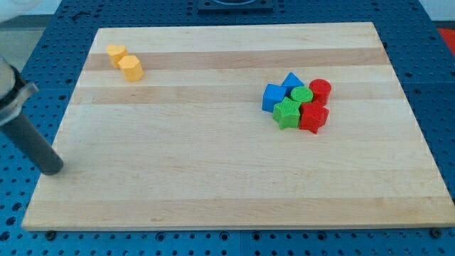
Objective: Point at the yellow heart
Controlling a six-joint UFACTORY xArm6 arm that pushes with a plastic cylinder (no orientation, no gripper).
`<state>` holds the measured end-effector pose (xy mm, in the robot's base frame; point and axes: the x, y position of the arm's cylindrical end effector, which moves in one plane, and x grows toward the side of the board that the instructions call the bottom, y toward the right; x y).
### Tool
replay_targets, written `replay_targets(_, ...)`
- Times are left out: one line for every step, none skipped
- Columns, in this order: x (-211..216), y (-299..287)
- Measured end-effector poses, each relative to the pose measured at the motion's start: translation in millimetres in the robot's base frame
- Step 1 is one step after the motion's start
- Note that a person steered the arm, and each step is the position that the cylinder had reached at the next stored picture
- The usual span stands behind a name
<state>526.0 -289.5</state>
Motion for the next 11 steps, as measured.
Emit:
replay_targets(-32.8,-14.9)
replay_targets(-43.6,-15.1)
replay_targets(-45.7,-15.4)
replay_targets(-56.2,-15.4)
replay_targets(-115.8,-15.4)
replay_targets(-177.5,-15.2)
replay_targets(-231.2,-15.5)
replay_targets(-243.6,-6.4)
replay_targets(-269.5,18.8)
replay_targets(-265.4,45.0)
replay_targets(-260.3,8.9)
